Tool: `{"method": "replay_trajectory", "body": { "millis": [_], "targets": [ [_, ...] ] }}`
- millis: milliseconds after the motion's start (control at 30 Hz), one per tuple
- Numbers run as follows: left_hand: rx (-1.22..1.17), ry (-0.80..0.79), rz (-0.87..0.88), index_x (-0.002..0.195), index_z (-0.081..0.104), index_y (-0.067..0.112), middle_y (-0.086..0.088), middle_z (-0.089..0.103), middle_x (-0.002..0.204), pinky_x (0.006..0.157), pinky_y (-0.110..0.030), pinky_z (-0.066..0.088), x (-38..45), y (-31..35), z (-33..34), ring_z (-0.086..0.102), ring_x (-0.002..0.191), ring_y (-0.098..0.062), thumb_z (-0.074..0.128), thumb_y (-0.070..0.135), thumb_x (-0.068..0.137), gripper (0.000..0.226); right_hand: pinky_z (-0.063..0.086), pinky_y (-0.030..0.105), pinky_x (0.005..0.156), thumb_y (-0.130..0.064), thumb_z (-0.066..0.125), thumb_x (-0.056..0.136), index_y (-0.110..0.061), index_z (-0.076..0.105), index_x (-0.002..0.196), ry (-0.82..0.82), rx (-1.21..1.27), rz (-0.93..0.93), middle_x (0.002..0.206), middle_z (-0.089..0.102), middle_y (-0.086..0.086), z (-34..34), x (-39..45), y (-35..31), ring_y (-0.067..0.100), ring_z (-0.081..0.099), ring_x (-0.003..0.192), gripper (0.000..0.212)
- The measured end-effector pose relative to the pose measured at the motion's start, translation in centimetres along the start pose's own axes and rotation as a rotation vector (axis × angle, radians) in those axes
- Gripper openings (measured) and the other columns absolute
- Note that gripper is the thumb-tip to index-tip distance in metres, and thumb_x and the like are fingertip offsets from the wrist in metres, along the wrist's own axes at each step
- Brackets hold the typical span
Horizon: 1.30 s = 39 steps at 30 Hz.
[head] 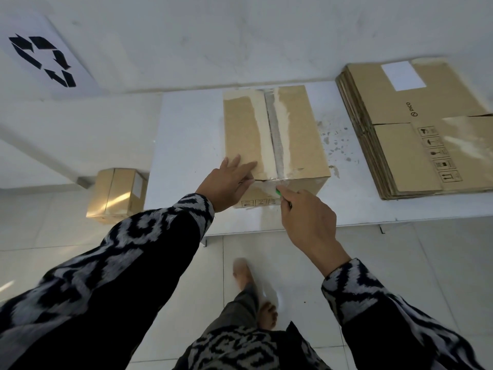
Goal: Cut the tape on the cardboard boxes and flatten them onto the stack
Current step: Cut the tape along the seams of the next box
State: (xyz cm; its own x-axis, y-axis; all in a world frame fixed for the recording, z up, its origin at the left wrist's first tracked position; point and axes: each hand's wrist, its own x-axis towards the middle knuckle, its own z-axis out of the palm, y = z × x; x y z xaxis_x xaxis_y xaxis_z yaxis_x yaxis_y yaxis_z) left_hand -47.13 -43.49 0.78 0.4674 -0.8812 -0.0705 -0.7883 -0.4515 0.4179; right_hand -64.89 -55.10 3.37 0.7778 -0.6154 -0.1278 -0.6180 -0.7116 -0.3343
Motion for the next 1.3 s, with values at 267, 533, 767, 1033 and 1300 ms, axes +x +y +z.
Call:
{"method": "replay_trajectory", "body": {
  "millis": [267, 533, 767, 1033, 1300],
  "targets": [
    [-0.049, 0.042, 0.024, 0.140, 0.050, 0.013, 0.008, 0.061, 0.133, 0.115, -0.041, 0.027, 0.0, -0.4, 0.3, 0.022, 0.148, -0.022, 0.043, 0.025, 0.105, 0.037, 0.032, 0.027, 0.055, -0.035, 0.034, 0.105, -0.044, 0.050, 0.139, 0.011, -0.004, 0.058, 0.081, 0.045, -0.007, 0.2, 0.2, -0.2, 0.015, 0.048, 0.069, 0.039],
    [-0.041, 0.075, 0.050, 0.129, 0.056, 0.010, 0.004, 0.061, 0.135, 0.117, -0.044, 0.028, 0.2, -1.0, 0.8, 0.028, 0.146, -0.026, 0.047, 0.025, 0.104, 0.031, 0.034, 0.027, 0.057, -0.034, 0.033, 0.105, -0.044, 0.050, 0.139, 0.012, 0.020, 0.082, 0.085, 0.048, -0.007, 0.2, 0.6, -0.6, 0.014, 0.048, 0.070, 0.039],
    [-0.053, 0.076, 0.051, 0.123, 0.057, 0.011, 0.004, 0.055, 0.143, 0.116, -0.045, 0.028, 0.3, -1.2, 1.1, 0.025, 0.147, -0.026, 0.045, 0.026, 0.104, 0.027, 0.035, 0.027, 0.057, -0.034, 0.033, 0.105, -0.043, 0.049, 0.139, 0.028, -0.009, 0.121, 0.084, 0.052, -0.006, 0.1, 0.2, -0.1, 0.016, 0.051, 0.069, 0.039],
    [-0.055, 0.091, 0.073, 0.122, 0.058, 0.012, 0.005, 0.058, 0.139, 0.117, -0.046, 0.028, 0.3, -1.3, 1.3, 0.028, 0.145, -0.027, 0.046, 0.026, 0.104, 0.025, 0.034, 0.026, 0.054, -0.033, 0.034, 0.105, -0.045, 0.046, 0.141, 0.044, -0.002, 0.138, 0.085, 0.056, -0.005, -0.1, -0.4, 0.2, 0.016, 0.052, 0.068, 0.040],
    [-0.154, 0.183, -0.079, 0.111, 0.063, 0.024, 0.013, 0.070, 0.102, 0.087, -0.033, 0.050, 1.3, 1.5, -1.1, 0.064, 0.098, -0.018, 0.053, 0.036, 0.097, 0.021, 0.039, 0.027, 0.056, -0.031, 0.035, 0.106, -0.035, 0.058, 0.130, -0.082, 0.745, 0.339, 0.063, 0.054, -0.008, 1.2, -4.3, 5.0, 0.007, 0.044, 0.053, 0.034]
  ]
}}
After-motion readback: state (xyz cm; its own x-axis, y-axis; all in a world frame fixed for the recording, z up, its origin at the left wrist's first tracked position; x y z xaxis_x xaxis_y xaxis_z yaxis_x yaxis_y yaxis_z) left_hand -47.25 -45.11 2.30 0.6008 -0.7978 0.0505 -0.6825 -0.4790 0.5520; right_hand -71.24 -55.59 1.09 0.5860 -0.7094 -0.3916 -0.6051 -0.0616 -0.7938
